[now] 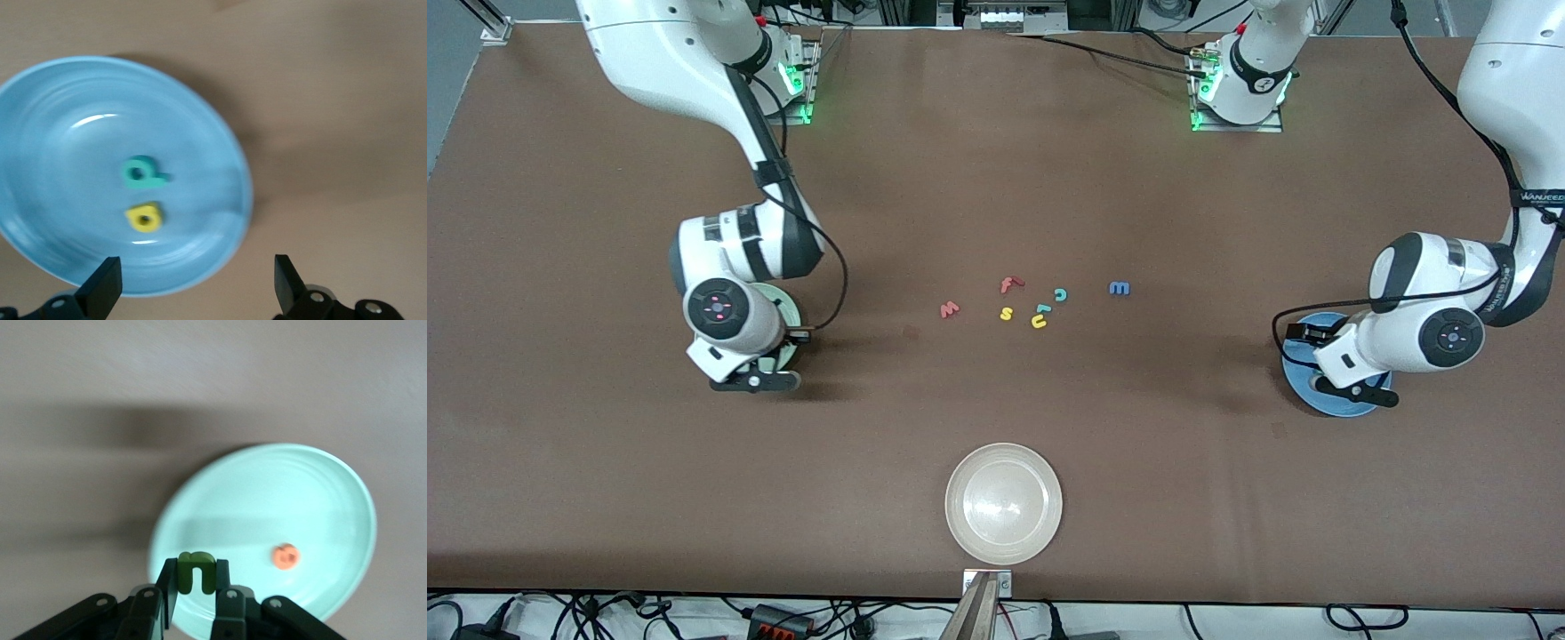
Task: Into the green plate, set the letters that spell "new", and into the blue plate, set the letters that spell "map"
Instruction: 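Release both letters onto the plates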
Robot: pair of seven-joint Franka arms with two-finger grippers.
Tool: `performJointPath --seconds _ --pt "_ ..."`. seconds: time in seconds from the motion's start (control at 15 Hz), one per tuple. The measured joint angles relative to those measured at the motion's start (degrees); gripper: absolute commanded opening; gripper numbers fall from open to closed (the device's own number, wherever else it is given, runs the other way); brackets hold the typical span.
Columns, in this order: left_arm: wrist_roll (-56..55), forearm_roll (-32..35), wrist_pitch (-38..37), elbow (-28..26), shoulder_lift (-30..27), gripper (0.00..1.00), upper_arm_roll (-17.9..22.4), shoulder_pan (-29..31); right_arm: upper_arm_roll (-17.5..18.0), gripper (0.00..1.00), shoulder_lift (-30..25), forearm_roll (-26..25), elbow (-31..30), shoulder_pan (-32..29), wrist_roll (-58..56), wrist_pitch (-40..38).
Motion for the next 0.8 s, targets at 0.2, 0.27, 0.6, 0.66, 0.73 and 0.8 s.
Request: performJointPath --seconds 0.2,0.27,0.6,0.66,0.73,0.8 --pt "-12.6 0.0 -3.0 -0.3 -0.3 1.0 -7.2 -0.3 -0.1 0.05 -2.5 0.0 -7.1 -2.8 -3.1 5.5" --pt "-17.3 0.0 -3.3 -0.9 -0.2 1.0 -9.9 -0.7 -0.1 0.05 -2.7 0.0 -8.3 -3.3 -3.5 6.5" --pt "-28.3 0.0 -3.3 -4.0 0.1 1.0 -13.8 -9.3 0.7 0.06 -2.4 0.0 -9.8 -3.1 -3.6 7.8" --pt "-33.1 0.0 -3.3 -4.4 0.1 1.0 -13.8 -10.9 0.9 0.07 -2.2 0.0 -9.9 -3.0 -3.6 8.1" --pt "-39.0 0.0 -3.3 -4.6 0.1 1.0 -13.8 -12.2 0.9 0.17 -1.9 0.0 -10.0 -2.8 -3.6 8.5" --pt "-45.5 0.0 -3.2 -4.7 0.4 1.0 -13.8 -13.1 1.0 0.56 -1.5 0.0 -10.1 -2.8 -3.6 9.1"
